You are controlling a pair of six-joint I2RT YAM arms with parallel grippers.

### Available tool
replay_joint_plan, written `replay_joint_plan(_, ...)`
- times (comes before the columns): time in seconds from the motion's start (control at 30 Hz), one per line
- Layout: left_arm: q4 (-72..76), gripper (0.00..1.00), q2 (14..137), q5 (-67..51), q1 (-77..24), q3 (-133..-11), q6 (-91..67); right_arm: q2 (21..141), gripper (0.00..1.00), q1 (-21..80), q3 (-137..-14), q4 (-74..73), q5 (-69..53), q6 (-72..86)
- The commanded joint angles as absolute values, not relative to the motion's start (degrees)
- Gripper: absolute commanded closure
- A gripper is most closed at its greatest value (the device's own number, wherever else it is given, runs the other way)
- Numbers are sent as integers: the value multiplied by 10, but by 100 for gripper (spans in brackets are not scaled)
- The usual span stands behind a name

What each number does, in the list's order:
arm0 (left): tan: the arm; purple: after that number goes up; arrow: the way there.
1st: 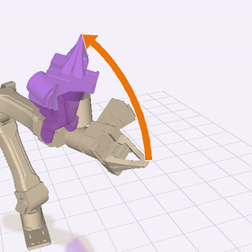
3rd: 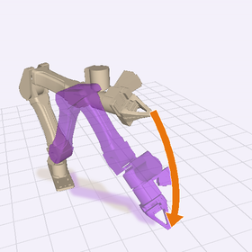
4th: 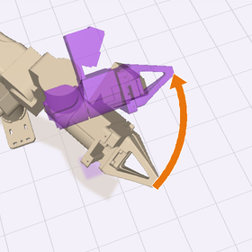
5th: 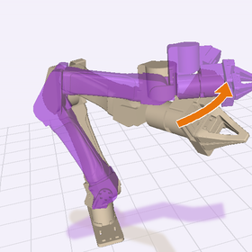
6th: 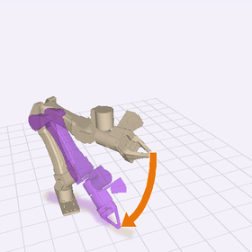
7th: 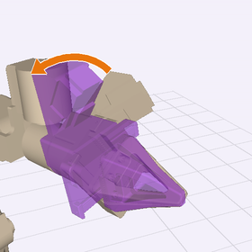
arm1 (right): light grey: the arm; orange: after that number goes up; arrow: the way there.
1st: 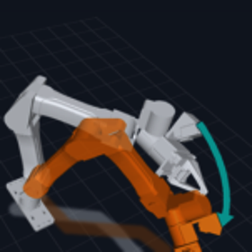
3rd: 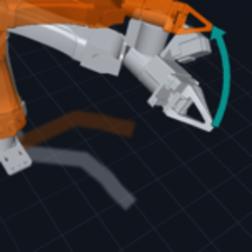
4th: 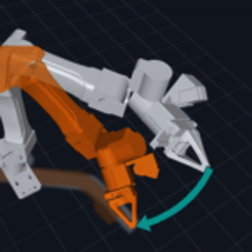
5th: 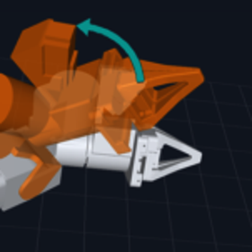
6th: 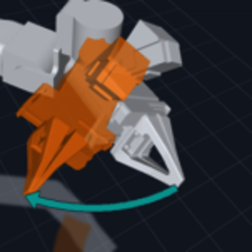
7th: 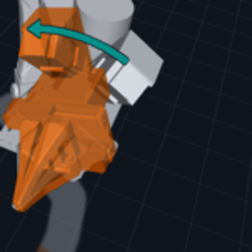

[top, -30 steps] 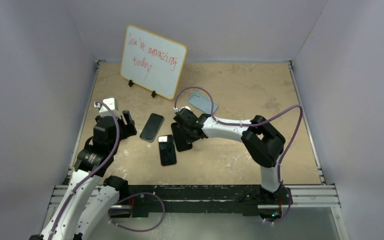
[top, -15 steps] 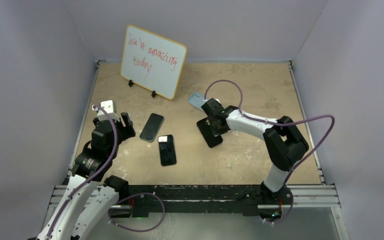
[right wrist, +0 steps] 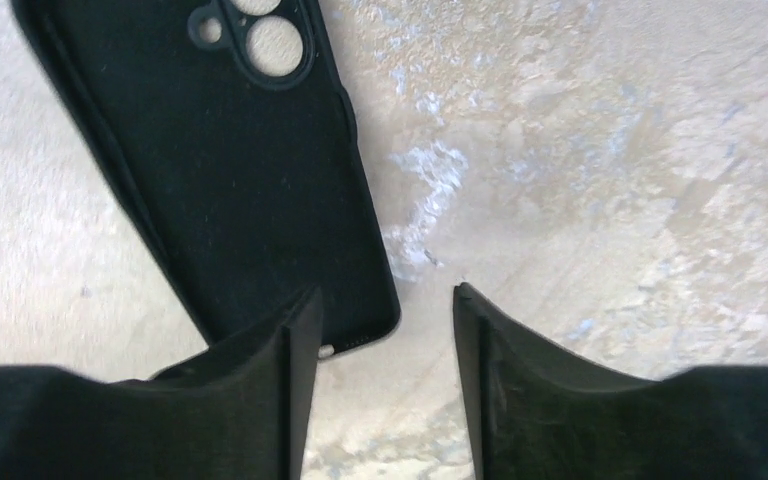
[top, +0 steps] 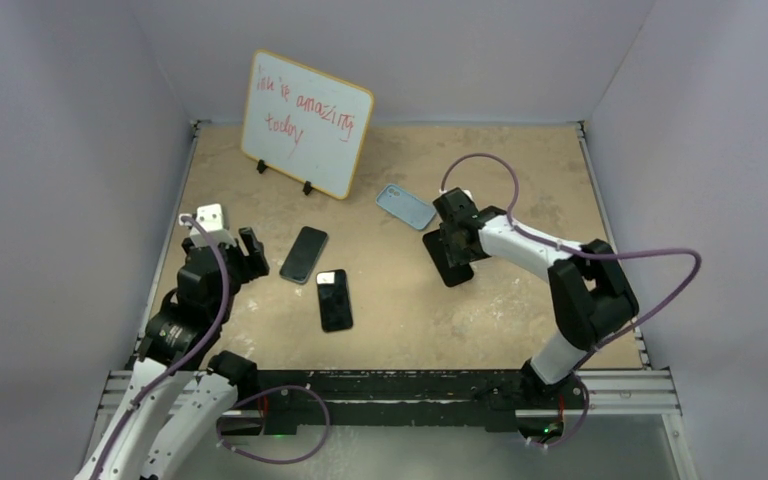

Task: Take the phone out of the phone case
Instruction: Adjust the phone case at the center of the board, then reset both arms

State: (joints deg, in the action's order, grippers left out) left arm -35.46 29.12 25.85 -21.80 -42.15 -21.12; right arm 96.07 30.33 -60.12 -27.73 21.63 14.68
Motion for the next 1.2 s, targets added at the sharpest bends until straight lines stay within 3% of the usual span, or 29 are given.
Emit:
replay_joint_plan(0.0, -346, 32, 276, 253, -222, -455, -184, 876, 38, 305, -588, -277, 214, 163)
replay_joint_plan(0.13, -350, 31, 267, 240, -222, -475, -175, 793, 21, 305, -574, -278, 225, 184)
replay_joint_plan(0.37, -362, 28, 236, 244, -222, -519, -155, 589, 2, 305, -538, -258, 268, 217)
replay_joint_plan(0.83, -341, 27, 160, 358, -224, -511, -162, 271, 1, 305, -464, -212, 317, 221)
replay_joint_plan(1.17, -331, 27, 179, 411, -225, -493, -195, 178, 1, 305, -434, -189, 386, 153)
